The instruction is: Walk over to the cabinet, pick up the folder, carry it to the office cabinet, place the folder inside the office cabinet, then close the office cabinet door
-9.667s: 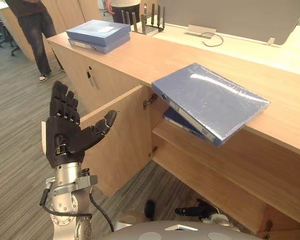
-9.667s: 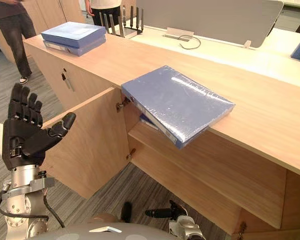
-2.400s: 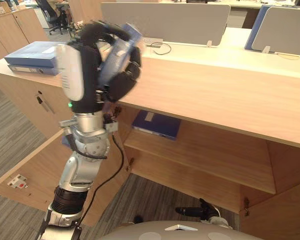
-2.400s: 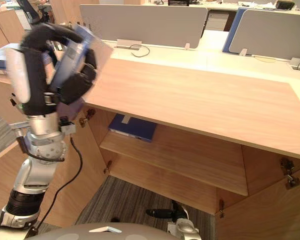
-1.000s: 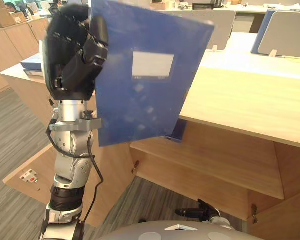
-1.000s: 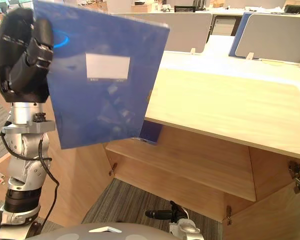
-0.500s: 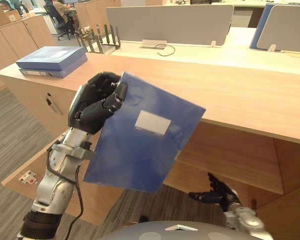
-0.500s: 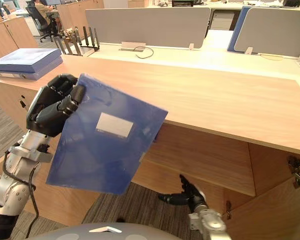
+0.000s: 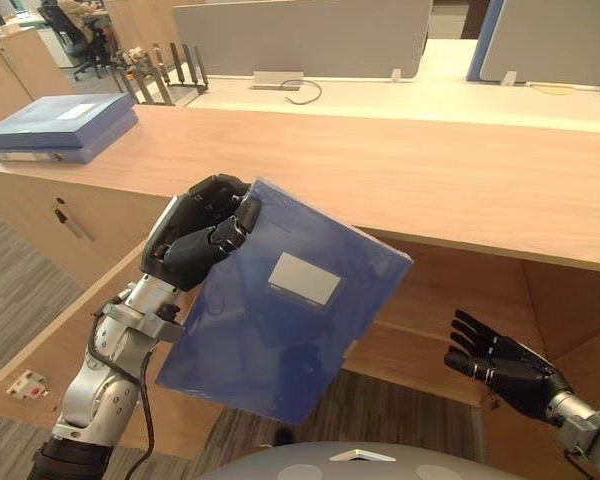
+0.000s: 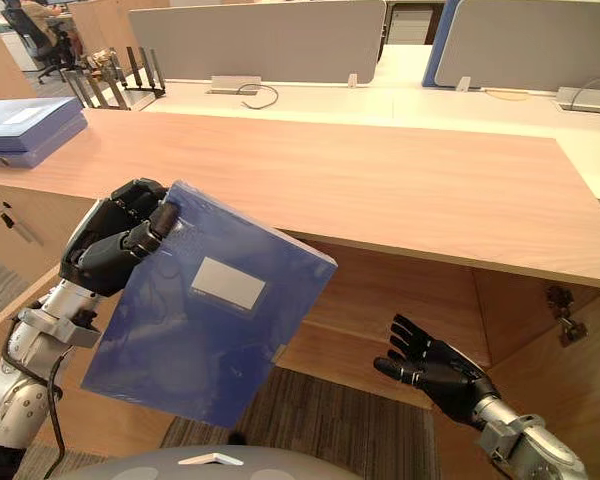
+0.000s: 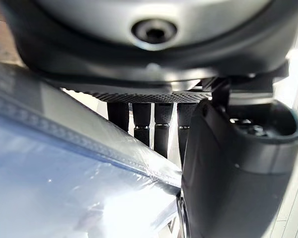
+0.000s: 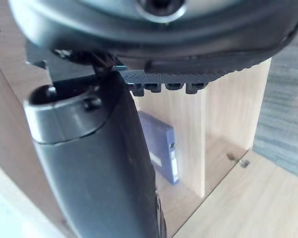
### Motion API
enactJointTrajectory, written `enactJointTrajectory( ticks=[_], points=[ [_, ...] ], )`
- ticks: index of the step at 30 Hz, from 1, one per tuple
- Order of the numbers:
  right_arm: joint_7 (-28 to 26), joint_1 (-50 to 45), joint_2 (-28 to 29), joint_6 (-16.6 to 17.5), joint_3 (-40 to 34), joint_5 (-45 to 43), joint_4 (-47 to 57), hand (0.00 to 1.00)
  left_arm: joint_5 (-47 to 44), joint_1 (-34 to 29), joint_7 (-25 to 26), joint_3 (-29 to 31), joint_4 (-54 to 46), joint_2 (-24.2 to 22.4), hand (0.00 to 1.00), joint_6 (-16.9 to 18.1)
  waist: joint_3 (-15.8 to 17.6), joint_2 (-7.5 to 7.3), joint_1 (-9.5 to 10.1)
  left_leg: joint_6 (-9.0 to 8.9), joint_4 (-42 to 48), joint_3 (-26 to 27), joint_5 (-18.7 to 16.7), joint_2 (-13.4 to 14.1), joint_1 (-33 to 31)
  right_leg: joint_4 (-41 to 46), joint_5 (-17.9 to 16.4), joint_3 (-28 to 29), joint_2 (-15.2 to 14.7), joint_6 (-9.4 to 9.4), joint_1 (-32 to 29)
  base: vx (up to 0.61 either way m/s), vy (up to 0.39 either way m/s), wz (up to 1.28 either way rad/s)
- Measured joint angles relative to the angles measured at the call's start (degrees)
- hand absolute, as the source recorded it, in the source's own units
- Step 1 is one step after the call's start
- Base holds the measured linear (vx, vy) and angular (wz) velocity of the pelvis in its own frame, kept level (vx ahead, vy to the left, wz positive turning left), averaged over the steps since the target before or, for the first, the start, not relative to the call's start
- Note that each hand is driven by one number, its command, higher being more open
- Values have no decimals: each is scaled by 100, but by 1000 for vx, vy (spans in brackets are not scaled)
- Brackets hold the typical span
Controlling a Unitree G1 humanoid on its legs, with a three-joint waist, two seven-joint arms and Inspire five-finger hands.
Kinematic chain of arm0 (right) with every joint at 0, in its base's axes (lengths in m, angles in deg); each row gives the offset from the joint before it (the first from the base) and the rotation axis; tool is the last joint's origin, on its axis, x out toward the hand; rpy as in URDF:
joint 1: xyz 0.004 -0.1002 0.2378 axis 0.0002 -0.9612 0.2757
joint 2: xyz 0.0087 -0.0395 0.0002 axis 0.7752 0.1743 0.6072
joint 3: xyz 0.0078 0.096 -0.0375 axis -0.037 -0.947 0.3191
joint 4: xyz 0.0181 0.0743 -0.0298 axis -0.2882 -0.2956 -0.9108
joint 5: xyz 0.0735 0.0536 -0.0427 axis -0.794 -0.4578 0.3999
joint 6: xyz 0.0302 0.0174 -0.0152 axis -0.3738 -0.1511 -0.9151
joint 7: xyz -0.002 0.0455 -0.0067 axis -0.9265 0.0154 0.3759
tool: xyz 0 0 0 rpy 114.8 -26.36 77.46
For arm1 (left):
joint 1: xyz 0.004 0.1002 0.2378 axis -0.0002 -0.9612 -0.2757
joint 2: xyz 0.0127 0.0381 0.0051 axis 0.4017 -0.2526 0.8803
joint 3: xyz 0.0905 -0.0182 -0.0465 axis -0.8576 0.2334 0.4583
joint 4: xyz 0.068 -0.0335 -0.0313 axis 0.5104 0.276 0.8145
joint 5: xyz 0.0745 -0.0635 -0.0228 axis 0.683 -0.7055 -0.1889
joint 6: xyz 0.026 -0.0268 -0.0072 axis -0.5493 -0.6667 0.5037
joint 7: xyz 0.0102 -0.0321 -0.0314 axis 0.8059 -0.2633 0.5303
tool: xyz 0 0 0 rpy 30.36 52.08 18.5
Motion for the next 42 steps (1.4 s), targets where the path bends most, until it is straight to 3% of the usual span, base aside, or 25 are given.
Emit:
enactJointTrajectory(
  ticks=[4,8,10,13,19,35,42],
  points=[
    [31,64,135,-21,46,-410,247,100,-1,14,11,27,0,-23,0,0,-10,15,-48,-7,0,14,-5,1,4,-1,0,14,0,0,-24,4,-6,-1],
    [-35,100,156,-174,1017,-558,973,100,2,230,31,31,0,-133,0,2,-27,7,-52,-16,1,6,-7,17,8,5,-1,13,19,-2,-30,-8,-13,1],
    [-178,211,244,-353,1611,-562,1202,100,2,470,114,32,0,-377,0,17,-28,7,9,-15,1,-5,-6,14,11,34,-1,5,16,-2,-31,-20,10,3],
    [-178,319,628,-456,1889,-687,1314,100,4,592,177,89,-3,-723,0,121,-29,7,64,8,1,-23,14,5,11,87,-1,-6,1,-3,-27,-14,14,2],
    [-89,610,1138,-437,2500,-913,1507,100,146,641,500,212,-14,-1400,0,396,-67,-100,72,-17,1,-81,27,11,12,113,-2,-39,9,-3,-46,-50,14,5],
    [51,705,1188,-314,2565,-902,1554,100,248,639,451,309,-35,-1466,0,510,-96,-135,68,14,3,-64,71,23,16,137,22,-15,12,11,-67,-2,1,0],
    [19,883,554,-350,2573,-401,1780,100,-12,521,150,162,-35,-1272,0,377,-96,-120,71,8,3,-61,66,23,1,132,21,-14,12,12,-77,0,0,0]
  ],
)
